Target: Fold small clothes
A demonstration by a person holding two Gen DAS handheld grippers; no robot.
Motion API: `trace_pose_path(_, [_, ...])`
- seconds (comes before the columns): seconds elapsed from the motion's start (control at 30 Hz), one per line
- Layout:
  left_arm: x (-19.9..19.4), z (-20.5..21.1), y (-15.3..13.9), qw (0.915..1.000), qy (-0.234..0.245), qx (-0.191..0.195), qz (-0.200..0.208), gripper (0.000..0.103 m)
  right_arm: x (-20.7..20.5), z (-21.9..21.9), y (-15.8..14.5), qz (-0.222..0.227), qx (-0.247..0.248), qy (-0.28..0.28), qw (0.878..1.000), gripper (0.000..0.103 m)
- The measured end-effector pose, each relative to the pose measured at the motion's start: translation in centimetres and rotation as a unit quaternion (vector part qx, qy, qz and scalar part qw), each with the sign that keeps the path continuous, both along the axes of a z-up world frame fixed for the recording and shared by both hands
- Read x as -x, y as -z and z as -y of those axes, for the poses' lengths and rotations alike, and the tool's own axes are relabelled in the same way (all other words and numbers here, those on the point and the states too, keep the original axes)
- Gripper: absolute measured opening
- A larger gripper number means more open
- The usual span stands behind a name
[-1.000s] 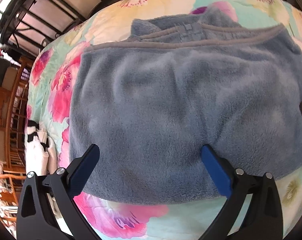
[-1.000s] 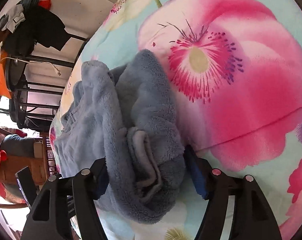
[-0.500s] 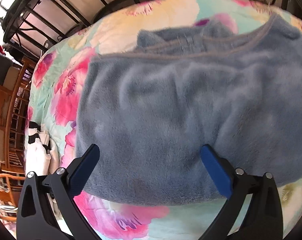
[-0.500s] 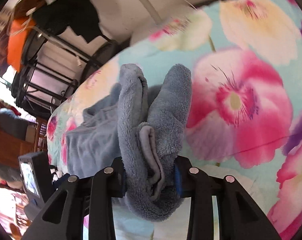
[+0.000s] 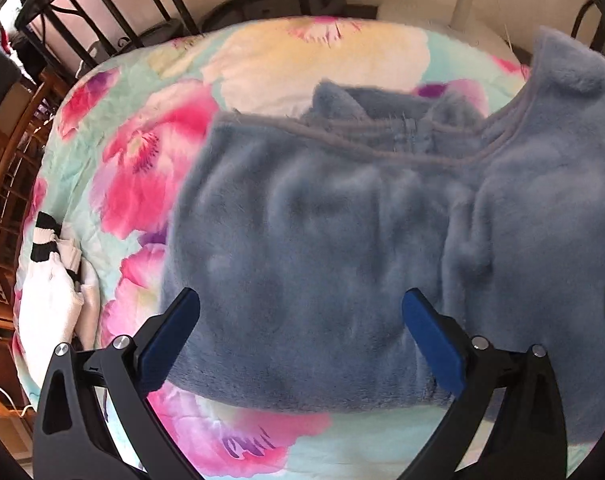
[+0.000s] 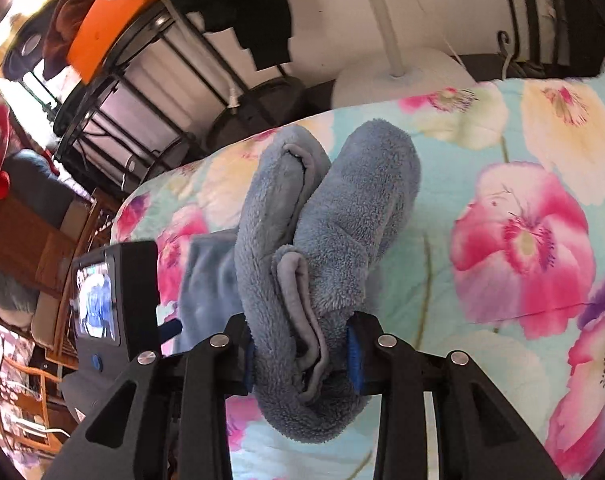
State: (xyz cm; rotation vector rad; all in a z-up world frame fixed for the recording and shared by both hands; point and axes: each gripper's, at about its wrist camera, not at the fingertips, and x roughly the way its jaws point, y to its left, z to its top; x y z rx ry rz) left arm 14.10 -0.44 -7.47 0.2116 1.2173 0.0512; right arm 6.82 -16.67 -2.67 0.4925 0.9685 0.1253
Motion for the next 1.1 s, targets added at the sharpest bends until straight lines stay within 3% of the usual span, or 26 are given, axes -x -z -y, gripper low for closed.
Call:
trace_pose_path(0.2, [0.0,-1.7,-1.4,0.9995,-0.012,-0.015,0.026,0.098,-0.3,-3.9,-1.2,0.008,0.028,-0.019,0.999,0.034])
trace_pose_path(0.4, [0.2,-5.4,-2.7,0.9983,-0.039,-0.002,0.044,0.098,-0.7,-7.8,-1.8,0.014,0.048,-0.042,0.998,0.034])
trace_pose_path(0.67, [0.3,-10.3,-2.7,0.9961,-0.078,0.013,0.039,0.098,-2.2,-12.5,-1.4,0.009,0.066,-0.061,0.996,0.034])
trace_pose_path(0.9, [0.3,-13.7,-1.2,0.9952,-0.094,-0.02,0.017,0.098,-3.5,-16.1,0.5,0.002,0.075,-0.094,0.993,0.035])
trace_pose_path(1.0, [0.2,-15.5,-0.1,0.9936,-0.109,-0.023,-0.013,0.098,-4.2,-17.3,2.0,-0.009,0.057,-0.112,0.992,0.043])
trace_pose_path(1.07, [0.2,-17.0,0.4,0.9916,-0.126,-0.012,-0.027,0.098,-4.4,-17.8,2.9,-0.012,0.031,-0.124,0.992,0.061])
trace_pose_path(1.1, [0.3,-17.9,0.7,0.9897,-0.138,-0.01,-0.035,0.098,-4.4,-18.0,3.1,-0.015,0.018,-0.131,0.991,0.064])
